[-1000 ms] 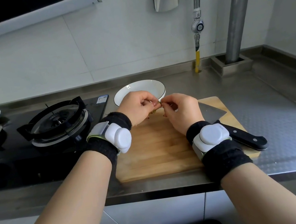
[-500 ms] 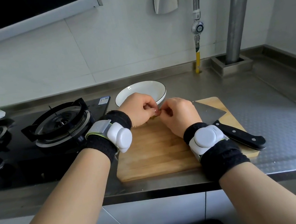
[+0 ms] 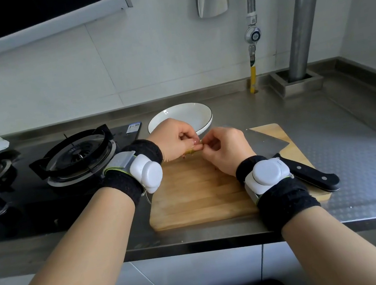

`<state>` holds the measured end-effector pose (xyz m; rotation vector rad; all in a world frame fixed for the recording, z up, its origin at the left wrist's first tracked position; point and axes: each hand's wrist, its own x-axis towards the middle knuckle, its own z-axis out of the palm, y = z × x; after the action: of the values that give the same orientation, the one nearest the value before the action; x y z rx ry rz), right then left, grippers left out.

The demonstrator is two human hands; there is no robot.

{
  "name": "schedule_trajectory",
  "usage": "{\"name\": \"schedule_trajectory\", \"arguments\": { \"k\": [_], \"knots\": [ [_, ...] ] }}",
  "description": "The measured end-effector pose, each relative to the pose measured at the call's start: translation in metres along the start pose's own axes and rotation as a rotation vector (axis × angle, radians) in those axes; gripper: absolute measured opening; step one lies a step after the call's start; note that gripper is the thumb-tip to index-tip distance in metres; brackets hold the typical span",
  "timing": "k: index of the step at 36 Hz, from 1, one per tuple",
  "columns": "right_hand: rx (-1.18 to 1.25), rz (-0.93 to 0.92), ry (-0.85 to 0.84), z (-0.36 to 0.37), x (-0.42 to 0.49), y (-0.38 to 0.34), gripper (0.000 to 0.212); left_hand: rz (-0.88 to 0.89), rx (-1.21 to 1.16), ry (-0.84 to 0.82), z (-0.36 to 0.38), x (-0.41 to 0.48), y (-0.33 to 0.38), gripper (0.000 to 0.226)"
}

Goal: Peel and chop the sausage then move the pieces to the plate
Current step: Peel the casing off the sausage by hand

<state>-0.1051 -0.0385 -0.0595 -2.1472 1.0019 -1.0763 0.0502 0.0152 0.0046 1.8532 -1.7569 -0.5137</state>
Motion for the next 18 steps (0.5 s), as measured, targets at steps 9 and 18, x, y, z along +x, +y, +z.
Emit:
{"name": "schedule_trajectory", "arguments": {
  "k": [9, 18],
  "knots": [
    [-0.016, -0.008, -0.035, -0.001, -0.001, 0.0, 0.009, 0.036, 0.047, -0.054, 0.0, -0.001, -0.002, 0.007],
    [0.292, 0.106, -0.067, -0.005, -0.003, -0.004, 0.012, 0.073, 0.06, -0.061, -0.009, 0.0, -0.005, 0.008]
  ]
}}
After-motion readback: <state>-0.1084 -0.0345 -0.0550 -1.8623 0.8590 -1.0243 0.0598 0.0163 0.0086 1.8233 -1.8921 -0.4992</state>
